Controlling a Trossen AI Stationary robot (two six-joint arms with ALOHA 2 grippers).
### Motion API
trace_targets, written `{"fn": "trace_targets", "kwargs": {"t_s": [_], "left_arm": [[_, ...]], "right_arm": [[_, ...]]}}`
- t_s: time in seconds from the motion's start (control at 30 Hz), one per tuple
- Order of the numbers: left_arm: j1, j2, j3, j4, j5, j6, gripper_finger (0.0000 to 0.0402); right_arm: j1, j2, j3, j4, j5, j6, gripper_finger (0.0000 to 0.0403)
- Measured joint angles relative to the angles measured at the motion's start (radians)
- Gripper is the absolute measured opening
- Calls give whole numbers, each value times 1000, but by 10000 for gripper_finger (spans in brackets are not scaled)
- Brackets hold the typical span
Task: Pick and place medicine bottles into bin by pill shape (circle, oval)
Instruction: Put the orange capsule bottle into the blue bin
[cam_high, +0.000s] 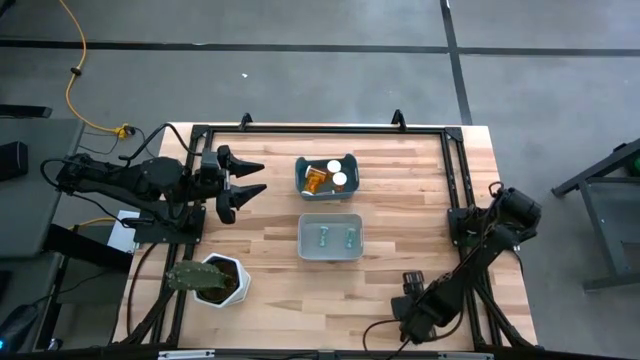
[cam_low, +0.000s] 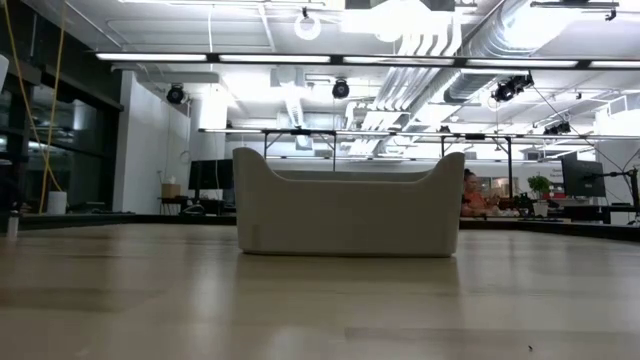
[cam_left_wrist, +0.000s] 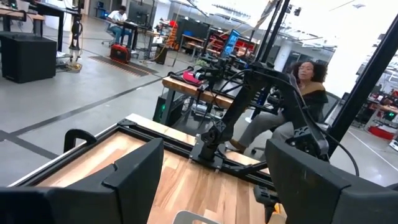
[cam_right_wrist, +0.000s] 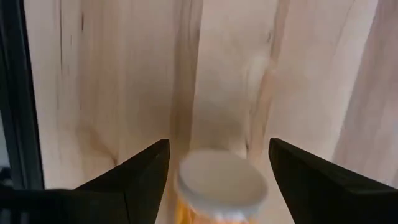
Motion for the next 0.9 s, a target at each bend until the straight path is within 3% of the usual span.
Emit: {"fn": "trace_targets", "kwargs": {"t_s": [0.47, 0.67, 0.9], "left_arm": [[0, 0, 0, 0, -1, 0, 273], [0, 0, 0, 0, 1, 16, 273], [0, 0, 0, 0, 2, 16, 273]], "right_arm": [[-34, -19, -27, -8, -34, 183, 266], [-33, -23, -27, -14, -81, 184, 266], [-33, -23, -28, -10, -61, 210, 266]]}}
